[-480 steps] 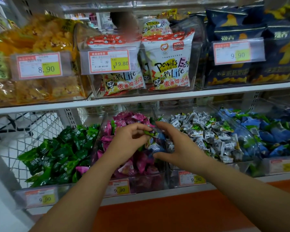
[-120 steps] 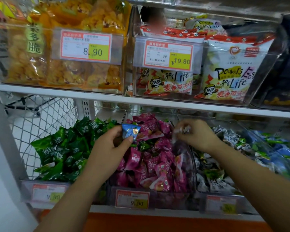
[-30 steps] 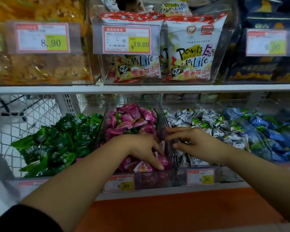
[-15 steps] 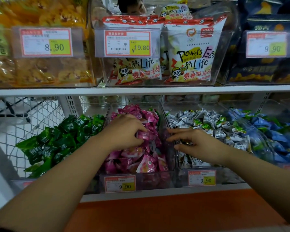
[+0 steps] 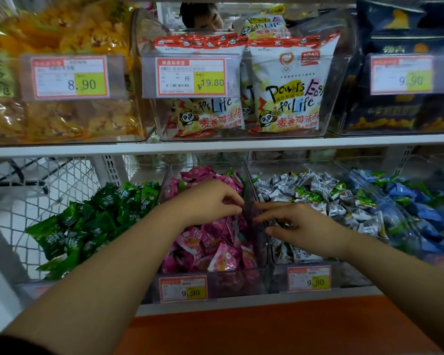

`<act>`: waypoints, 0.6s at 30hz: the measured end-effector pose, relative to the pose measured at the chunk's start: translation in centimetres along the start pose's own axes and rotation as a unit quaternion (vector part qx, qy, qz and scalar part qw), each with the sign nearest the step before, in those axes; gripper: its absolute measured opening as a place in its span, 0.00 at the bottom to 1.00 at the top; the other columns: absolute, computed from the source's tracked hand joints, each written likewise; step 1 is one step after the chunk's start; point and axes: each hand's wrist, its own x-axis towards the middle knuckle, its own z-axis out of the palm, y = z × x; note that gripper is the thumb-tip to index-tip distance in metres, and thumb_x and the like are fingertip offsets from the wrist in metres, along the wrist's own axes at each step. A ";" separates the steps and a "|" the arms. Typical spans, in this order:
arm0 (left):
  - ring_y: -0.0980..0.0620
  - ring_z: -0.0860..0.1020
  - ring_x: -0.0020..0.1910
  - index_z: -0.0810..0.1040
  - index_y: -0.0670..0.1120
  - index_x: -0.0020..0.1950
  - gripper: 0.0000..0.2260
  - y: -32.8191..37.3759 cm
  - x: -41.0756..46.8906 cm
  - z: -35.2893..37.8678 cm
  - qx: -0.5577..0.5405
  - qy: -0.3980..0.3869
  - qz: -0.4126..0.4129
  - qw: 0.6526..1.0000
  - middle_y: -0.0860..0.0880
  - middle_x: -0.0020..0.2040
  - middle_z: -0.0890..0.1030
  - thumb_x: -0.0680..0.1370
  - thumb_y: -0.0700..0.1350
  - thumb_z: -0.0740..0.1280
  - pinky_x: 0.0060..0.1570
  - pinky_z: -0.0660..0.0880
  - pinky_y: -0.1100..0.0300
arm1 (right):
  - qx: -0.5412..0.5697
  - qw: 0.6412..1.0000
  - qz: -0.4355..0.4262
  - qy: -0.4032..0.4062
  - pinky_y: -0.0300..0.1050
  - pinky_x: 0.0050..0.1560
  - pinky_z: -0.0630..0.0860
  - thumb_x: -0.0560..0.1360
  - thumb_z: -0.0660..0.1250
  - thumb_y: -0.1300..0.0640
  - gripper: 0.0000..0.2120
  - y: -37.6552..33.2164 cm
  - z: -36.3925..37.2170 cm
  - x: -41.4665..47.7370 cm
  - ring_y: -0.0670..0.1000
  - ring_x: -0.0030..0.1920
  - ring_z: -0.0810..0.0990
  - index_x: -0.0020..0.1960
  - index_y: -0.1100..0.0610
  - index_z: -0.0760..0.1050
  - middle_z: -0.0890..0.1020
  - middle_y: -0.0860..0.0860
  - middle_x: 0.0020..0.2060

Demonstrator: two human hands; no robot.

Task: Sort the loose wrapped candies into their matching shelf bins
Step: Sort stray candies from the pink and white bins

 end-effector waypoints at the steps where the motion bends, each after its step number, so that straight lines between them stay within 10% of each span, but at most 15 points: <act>1: 0.58 0.76 0.48 0.79 0.49 0.61 0.12 0.3 0.6 0.7 0.013 -0.017 0.003 1.000 0.53 0.56 0.80 0.79 0.48 0.65 0.50 0.70 0.64 | 0.000 1.000 -0.001 0.003 0.39 0.69 0.65 0.79 0.63 0.55 0.15 0.0 0.0 0.0 0.43 0.72 0.62 0.65 0.46 0.74 0.63 0.42 0.73; 4: 0.60 0.75 0.37 0.82 0.48 0.57 0.10 -0.3 1.3 2.3 0.099 -0.065 0.002 0.993 0.53 0.47 0.82 0.79 0.47 0.65 0.47 0.72 0.62 | 0.007 1.000 -0.002 0.005 0.39 0.69 0.65 0.79 0.63 0.55 0.15 0.1 0.1 -0.1 0.43 0.72 0.62 0.65 0.46 0.74 0.63 0.42 0.73; 9: 0.56 0.79 0.49 0.82 0.48 0.56 0.09 -2.1 0.1 1.9 0.120 -0.092 -0.037 0.988 0.53 0.54 0.82 0.78 0.46 0.65 0.54 0.74 0.59 | 0.009 1.000 -0.004 0.000 0.33 0.65 0.64 0.79 0.63 0.54 0.15 0.3 0.1 -0.1 0.41 0.72 0.61 0.66 0.46 0.73 0.62 0.40 0.73; 15: 0.63 0.70 0.32 0.79 0.48 0.60 0.11 -1.4 0.5 1.3 0.123 -0.073 -0.052 0.988 0.55 0.46 0.78 0.78 0.43 0.66 0.30 0.65 0.72 | 0.017 1.000 -0.004 0.004 0.40 0.67 0.66 0.79 0.63 0.55 0.15 0.4 0.2 0.0 0.42 0.72 0.62 0.65 0.46 0.73 0.62 0.40 0.73; 18: 0.56 0.77 0.47 0.77 0.51 0.64 0.15 -1.1 1.4 2.3 0.152 -0.030 -0.031 0.987 0.54 0.54 0.80 0.77 0.47 0.67 0.48 0.73 0.62 | 0.017 1.000 -0.008 0.009 0.38 0.69 0.65 0.79 0.63 0.55 0.15 0.4 0.3 0.0 0.41 0.72 0.60 0.65 0.46 0.74 0.63 0.41 0.73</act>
